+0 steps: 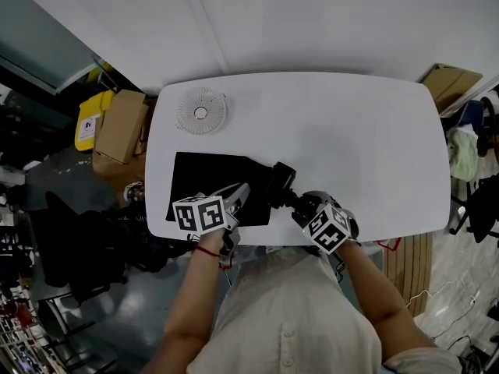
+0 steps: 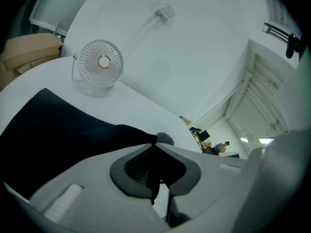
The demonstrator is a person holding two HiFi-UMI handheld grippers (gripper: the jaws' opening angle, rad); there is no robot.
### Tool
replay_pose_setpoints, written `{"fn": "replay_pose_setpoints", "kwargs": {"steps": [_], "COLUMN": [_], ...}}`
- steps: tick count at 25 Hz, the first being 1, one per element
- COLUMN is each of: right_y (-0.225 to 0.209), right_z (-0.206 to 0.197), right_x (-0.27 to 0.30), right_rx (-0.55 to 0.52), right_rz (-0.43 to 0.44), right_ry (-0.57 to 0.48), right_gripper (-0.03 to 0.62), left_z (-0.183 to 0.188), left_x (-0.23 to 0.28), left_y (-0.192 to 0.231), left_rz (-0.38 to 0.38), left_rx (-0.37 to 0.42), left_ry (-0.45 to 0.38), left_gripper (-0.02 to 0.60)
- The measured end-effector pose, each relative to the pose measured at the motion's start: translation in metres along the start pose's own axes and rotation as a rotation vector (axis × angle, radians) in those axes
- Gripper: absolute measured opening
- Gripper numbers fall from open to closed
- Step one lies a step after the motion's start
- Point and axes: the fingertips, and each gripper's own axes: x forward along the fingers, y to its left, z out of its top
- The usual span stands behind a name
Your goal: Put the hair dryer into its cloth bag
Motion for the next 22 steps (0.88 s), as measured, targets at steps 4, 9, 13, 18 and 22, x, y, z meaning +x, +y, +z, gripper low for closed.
{"fn": "replay_pose_setpoints", "kwargs": {"steps": [4, 9, 13, 18, 22], "right_y": [0.012, 0.021, 0.025, 0.027, 0.026], "right_z": [0.002, 0.004, 0.003, 0.005, 0.011], "right_x": [0.005, 0.013, 0.019, 0.030, 0.036], "right_rx": [-0.051, -0.118, -0.159, -0.205, -0.236], "right_rz": [0.037, 0.081, 0.123, 0.164, 0.171], "right_ry": [0.023, 0.051, 0.084, 0.120, 0.123], "right_gripper": [0.247, 0.247, 0.247, 0.247, 0.248], "left_z": [0.001, 0.000, -0.002, -0.008, -0.013], "left_x": [0.001, 0.003, 0.004, 0.004, 0.003], "left_y": [0.000, 0.001, 0.001, -0.001, 0.000], "left_rz": [0.004, -0.001, -0.004, -0.010, -0.013], "left_rx": [0.000, -0.006, -0.008, -0.011, -0.016], "left_ry": [-0.002, -0.003, 0.002, 0.012, 0.022], "left_gripper": [0.021, 0.021, 0.021, 0.021, 0.021]}}
